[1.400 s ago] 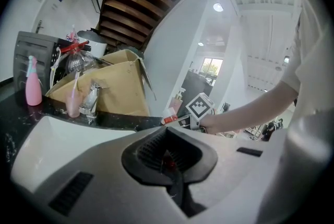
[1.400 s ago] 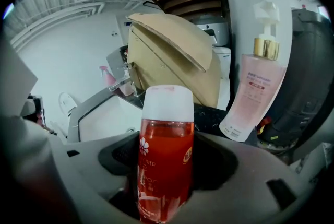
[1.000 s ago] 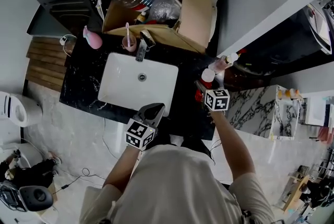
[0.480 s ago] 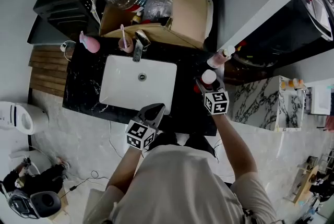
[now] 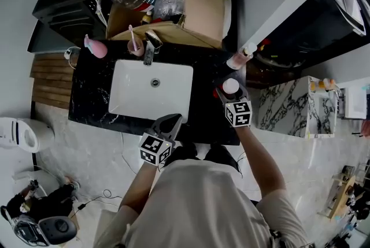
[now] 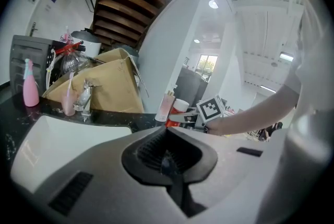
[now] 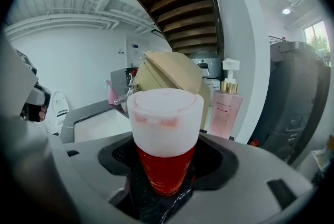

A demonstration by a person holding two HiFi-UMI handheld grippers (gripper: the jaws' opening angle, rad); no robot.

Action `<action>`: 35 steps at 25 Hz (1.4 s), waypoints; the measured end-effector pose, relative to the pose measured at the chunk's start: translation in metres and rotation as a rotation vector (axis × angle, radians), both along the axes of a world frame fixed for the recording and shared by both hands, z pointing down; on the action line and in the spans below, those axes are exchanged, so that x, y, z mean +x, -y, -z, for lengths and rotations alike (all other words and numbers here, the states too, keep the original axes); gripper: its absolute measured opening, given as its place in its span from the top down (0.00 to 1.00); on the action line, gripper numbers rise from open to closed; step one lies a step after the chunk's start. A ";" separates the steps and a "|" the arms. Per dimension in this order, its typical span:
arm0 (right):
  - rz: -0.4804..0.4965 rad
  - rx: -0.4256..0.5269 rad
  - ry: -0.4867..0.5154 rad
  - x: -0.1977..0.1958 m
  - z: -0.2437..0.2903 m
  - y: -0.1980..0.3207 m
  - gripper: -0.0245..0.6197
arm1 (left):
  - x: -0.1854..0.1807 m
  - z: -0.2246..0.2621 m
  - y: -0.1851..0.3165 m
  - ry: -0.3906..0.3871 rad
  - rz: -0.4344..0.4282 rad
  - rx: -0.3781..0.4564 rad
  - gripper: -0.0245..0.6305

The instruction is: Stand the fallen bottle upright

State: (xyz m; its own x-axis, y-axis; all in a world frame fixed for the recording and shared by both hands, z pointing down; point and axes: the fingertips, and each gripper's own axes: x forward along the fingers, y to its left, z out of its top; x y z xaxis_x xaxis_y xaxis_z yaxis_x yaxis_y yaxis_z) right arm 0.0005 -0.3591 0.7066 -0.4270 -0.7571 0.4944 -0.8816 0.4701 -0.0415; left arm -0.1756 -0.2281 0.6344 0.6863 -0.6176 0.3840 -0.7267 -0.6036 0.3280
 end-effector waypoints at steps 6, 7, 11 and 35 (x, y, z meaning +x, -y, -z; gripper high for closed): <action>0.009 -0.010 -0.008 0.000 0.003 -0.003 0.48 | -0.004 0.003 -0.009 0.000 0.011 0.007 0.95; 0.015 -0.013 -0.006 -0.002 0.004 -0.004 0.48 | -0.005 0.003 -0.011 0.000 0.012 0.008 0.95; 0.016 -0.025 0.018 -0.001 0.012 -0.013 0.46 | -0.005 0.004 -0.018 -0.002 0.011 0.011 0.95; -0.035 0.025 0.163 0.101 0.122 -0.129 0.55 | 0.075 0.052 -0.063 -0.029 0.041 0.081 0.95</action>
State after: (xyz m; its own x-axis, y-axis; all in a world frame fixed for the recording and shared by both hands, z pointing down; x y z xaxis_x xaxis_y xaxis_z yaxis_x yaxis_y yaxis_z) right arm 0.1014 -0.2304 0.5850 -0.4733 -0.7841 0.4014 -0.8799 0.4420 -0.1741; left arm -0.1009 -0.1656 0.5826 0.6700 -0.6735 0.3124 -0.7422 -0.5989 0.3006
